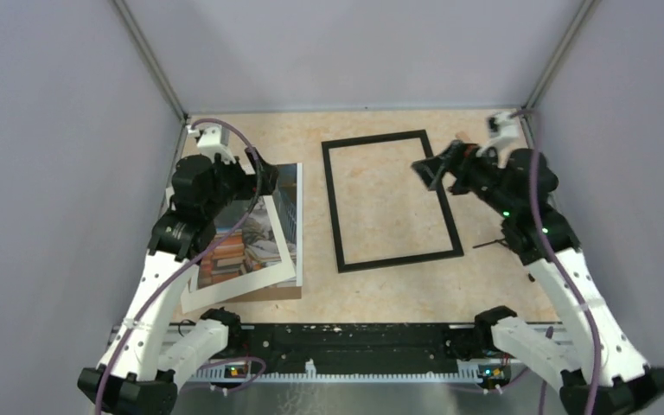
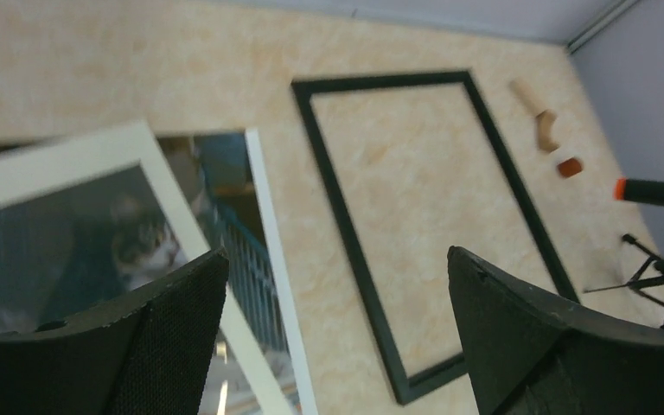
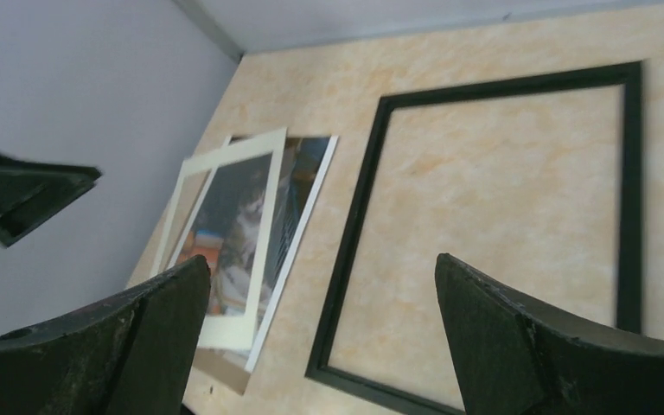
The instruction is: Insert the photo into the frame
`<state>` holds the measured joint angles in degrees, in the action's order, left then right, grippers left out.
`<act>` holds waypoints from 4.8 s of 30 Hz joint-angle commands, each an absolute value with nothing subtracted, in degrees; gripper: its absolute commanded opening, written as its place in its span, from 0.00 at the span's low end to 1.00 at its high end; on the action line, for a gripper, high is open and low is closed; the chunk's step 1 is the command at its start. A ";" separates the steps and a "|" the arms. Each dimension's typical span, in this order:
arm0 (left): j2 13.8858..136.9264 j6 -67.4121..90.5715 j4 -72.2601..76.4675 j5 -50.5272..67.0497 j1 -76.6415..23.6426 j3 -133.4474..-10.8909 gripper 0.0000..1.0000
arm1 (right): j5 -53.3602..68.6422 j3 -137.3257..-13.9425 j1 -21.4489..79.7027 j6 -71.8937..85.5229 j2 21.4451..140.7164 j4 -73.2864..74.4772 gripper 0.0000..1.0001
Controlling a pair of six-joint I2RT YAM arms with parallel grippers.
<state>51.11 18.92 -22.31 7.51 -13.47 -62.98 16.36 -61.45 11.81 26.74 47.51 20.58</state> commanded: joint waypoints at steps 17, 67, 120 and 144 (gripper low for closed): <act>49.37 45.79 -30.20 3.54 -5.03 -35.20 0.97 | 18.95 -50.34 54.67 57.08 92.92 -20.19 0.92; 51.82 52.74 -22.72 13.59 -4.99 -18.46 0.98 | 18.37 -42.59 60.03 78.61 111.90 -58.34 0.61; 50.78 30.42 -21.15 31.82 -5.19 -43.39 0.98 | 24.13 -45.76 27.84 30.02 79.18 10.63 0.00; 74.09 41.11 2.69 34.01 -20.20 -37.05 0.98 | 31.29 -29.91 2.90 29.50 67.07 0.95 0.12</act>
<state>71.64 36.32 -8.45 33.65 -17.65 -40.53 32.53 -31.68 3.20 26.06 69.25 5.23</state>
